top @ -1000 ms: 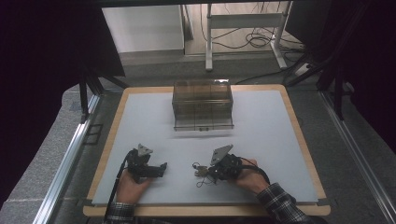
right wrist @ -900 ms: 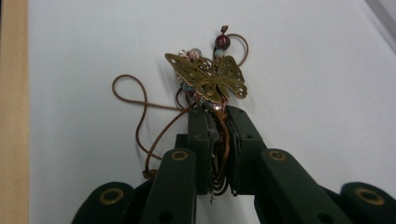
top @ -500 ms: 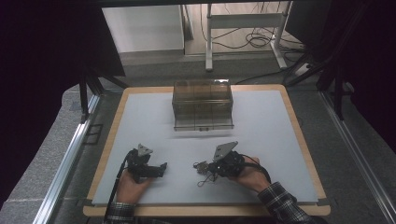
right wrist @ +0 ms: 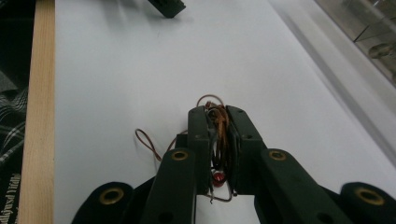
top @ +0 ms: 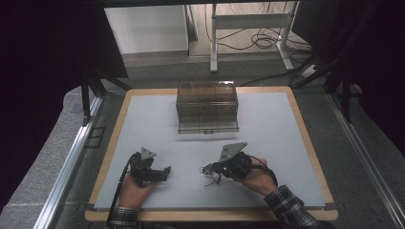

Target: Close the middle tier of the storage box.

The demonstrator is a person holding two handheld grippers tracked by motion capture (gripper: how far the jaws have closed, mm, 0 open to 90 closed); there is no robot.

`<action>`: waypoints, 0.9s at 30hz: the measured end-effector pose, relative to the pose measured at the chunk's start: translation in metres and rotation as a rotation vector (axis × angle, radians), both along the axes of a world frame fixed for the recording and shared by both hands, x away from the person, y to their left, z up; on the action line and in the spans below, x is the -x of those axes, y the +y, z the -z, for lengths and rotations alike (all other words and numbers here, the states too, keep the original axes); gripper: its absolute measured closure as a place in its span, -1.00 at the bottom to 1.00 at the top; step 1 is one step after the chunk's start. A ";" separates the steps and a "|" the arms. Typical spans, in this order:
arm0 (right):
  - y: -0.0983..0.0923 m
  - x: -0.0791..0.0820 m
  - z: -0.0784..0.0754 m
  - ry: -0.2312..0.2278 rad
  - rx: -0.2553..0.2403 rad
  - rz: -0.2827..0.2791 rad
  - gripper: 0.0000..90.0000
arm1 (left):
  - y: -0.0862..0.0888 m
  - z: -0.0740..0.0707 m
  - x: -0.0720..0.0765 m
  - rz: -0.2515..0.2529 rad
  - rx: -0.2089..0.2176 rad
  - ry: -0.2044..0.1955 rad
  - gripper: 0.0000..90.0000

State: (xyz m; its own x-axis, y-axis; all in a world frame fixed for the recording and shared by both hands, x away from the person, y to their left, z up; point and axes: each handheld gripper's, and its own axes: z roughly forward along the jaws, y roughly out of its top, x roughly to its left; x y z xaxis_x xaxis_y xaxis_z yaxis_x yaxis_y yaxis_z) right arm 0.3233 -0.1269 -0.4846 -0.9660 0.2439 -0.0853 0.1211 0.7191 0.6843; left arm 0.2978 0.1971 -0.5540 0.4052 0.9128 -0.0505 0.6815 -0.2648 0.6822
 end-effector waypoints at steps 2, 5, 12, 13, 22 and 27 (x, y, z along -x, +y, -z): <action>-0.001 0.000 -0.002 -0.005 -0.008 0.001 0.79 | 0.000 0.000 0.000 0.000 0.000 0.000 -0.98; -0.001 0.000 -0.004 -0.008 -0.016 0.008 0.79 | 0.000 0.000 0.000 0.000 0.000 0.000 -0.98; -0.003 -0.001 -0.012 -0.024 -0.046 0.019 0.79 | 0.000 0.000 0.000 -0.004 0.004 -0.002 -0.98; -0.003 -0.001 -0.013 -0.026 -0.049 0.020 0.79 | 0.000 0.000 0.000 -0.003 0.003 0.000 -0.98; -0.005 -0.002 -0.021 -0.039 -0.077 0.036 0.79 | 0.000 0.000 0.000 0.001 0.000 0.002 -0.98; -0.007 -0.003 -0.027 -0.038 -0.101 0.046 0.79 | 0.000 0.000 0.000 0.001 -0.001 0.003 -0.98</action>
